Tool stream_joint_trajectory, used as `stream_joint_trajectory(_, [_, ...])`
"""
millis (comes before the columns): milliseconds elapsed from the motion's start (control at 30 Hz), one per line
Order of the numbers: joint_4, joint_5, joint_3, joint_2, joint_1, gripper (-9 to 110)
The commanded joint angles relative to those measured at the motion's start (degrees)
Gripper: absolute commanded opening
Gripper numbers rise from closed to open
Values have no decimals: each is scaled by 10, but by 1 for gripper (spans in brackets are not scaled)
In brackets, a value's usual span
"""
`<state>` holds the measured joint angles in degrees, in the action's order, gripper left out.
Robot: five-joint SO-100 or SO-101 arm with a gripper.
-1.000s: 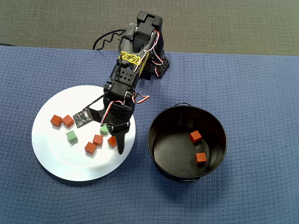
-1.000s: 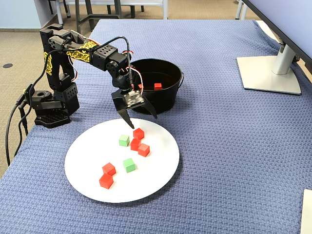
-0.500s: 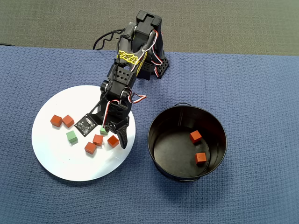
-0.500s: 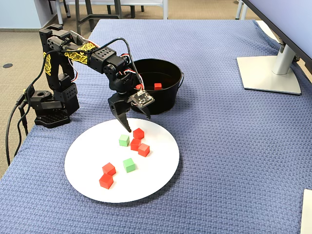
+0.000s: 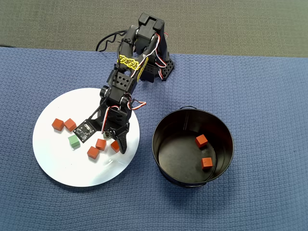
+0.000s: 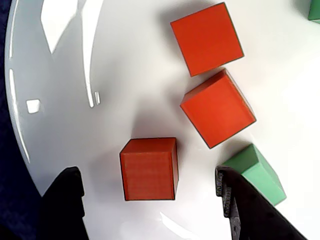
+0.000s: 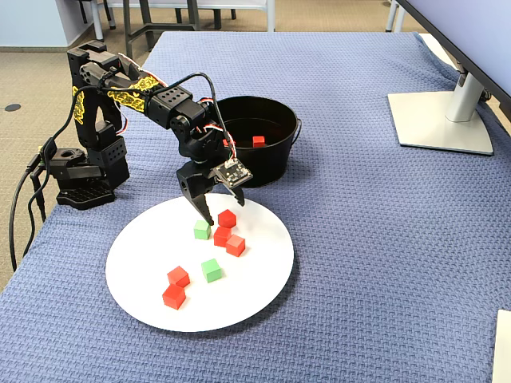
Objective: Pick up the red cubes from the white plate and place them in the black recipient
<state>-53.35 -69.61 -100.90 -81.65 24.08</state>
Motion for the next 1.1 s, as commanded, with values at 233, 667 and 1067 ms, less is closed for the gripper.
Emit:
stream_joint_trajectory(233, [43, 7, 7, 2, -5, 24])
stream_joint_trajectory(667, [54, -1, 3, 28, -7, 23])
stream_joint_trajectory(1067, [59, -7, -33, 5, -30, 22])
